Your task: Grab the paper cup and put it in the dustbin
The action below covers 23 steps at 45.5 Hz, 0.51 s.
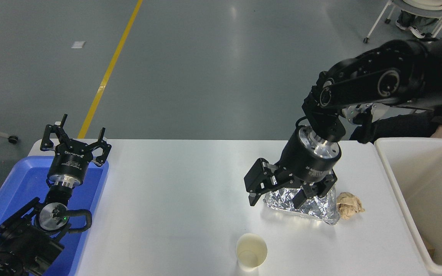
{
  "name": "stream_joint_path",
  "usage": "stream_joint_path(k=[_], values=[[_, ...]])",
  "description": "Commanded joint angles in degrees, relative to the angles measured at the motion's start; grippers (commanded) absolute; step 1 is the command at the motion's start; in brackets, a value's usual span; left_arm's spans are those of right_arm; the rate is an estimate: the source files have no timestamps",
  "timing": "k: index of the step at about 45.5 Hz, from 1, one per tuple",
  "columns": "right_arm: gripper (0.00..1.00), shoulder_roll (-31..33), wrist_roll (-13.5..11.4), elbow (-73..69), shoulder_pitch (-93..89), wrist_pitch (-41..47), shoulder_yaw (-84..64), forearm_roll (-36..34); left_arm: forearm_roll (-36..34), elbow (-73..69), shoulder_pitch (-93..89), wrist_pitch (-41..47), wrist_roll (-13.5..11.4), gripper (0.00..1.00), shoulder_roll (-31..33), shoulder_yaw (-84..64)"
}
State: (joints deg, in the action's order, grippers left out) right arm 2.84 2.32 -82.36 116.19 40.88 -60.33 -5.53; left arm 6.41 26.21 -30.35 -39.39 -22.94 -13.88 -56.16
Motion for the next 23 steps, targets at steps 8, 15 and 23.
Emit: stream_joint_path(k=[8, 15, 23], values=[[1.00, 0.1, 0.1, 10.2, -20.5, -5.2, 4.8, 7.6, -0.1, 0.0, 0.0, 0.0, 0.0, 1.00, 0.0, 0.0], [1.00, 0.2, 0.1, 12.3, -24.3, -5.5, 7.1, 7.8, 0.0, 0.0, 0.0, 0.0, 0.0, 1.00, 0.0, 0.0], [1.00, -0.1, 0.1, 15.6, -28.6, -5.6, 8.7, 10.0, 0.0, 0.0, 0.0, 0.0, 0.0, 1.00, 0.0, 0.0]])
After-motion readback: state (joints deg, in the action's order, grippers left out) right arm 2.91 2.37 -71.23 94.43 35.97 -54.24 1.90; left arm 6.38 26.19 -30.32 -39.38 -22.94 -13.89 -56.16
